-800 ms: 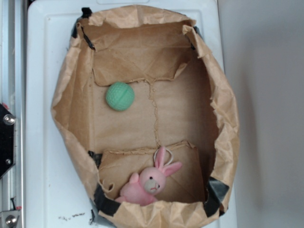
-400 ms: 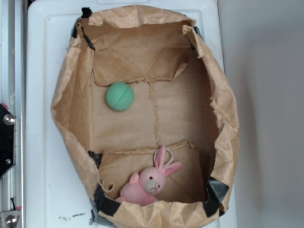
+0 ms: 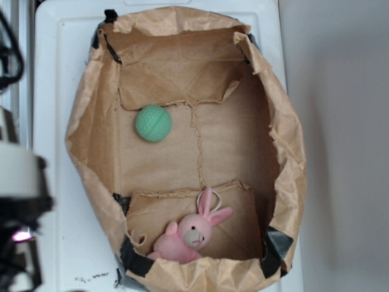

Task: Grab the pink bunny.

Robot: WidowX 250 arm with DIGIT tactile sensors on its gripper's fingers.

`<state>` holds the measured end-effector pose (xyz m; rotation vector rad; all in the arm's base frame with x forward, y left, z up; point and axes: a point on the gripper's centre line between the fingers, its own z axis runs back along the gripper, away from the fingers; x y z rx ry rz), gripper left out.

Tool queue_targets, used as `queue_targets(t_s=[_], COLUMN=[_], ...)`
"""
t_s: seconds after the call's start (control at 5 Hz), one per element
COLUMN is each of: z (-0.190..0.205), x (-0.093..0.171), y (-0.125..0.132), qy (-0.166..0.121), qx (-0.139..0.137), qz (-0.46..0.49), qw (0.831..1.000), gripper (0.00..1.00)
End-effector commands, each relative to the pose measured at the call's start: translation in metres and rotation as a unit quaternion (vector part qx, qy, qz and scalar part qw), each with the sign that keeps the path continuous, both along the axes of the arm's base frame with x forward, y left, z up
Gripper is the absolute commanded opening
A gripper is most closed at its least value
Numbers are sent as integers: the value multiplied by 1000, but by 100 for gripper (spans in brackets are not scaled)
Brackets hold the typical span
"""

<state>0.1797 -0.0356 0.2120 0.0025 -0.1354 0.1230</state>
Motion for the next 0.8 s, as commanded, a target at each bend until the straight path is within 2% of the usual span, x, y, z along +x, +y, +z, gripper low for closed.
queue_targets(t_s=[0.0, 0.4, 0.6], z=[-11, -44, -58], x=[58, 104, 113], y=[-1, 32, 45], qy=[-29, -3, 8], qx=[7, 21, 10], qz=[39, 86, 76], qw=[999, 996, 997], gripper=[100, 100, 100])
